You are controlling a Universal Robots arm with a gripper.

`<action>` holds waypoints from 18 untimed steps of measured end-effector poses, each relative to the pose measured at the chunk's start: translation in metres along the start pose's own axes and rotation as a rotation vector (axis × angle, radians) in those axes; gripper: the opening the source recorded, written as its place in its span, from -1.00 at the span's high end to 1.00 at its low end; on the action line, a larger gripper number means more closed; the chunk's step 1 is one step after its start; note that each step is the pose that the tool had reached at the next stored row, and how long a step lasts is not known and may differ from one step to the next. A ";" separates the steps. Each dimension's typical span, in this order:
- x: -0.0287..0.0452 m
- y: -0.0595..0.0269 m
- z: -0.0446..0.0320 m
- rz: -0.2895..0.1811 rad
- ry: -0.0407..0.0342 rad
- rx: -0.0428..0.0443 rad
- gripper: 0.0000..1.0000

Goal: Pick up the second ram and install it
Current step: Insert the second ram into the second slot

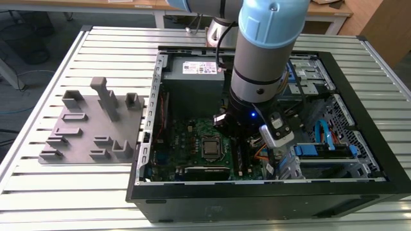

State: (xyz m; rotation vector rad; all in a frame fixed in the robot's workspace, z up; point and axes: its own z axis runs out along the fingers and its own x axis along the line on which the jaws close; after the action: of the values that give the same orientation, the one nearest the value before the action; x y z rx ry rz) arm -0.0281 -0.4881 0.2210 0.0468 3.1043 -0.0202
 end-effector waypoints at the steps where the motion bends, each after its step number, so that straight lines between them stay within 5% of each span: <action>1: 0.0001 0.0001 0.0002 -0.001 0.0000 -0.0001 0.73; 18: 0.0003 0.0031 0.0057 -0.001 0.0000 0.0002 0.73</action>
State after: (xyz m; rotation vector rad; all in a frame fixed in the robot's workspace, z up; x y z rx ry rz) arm -0.0281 -0.4850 0.2152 0.0447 3.1043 -0.0206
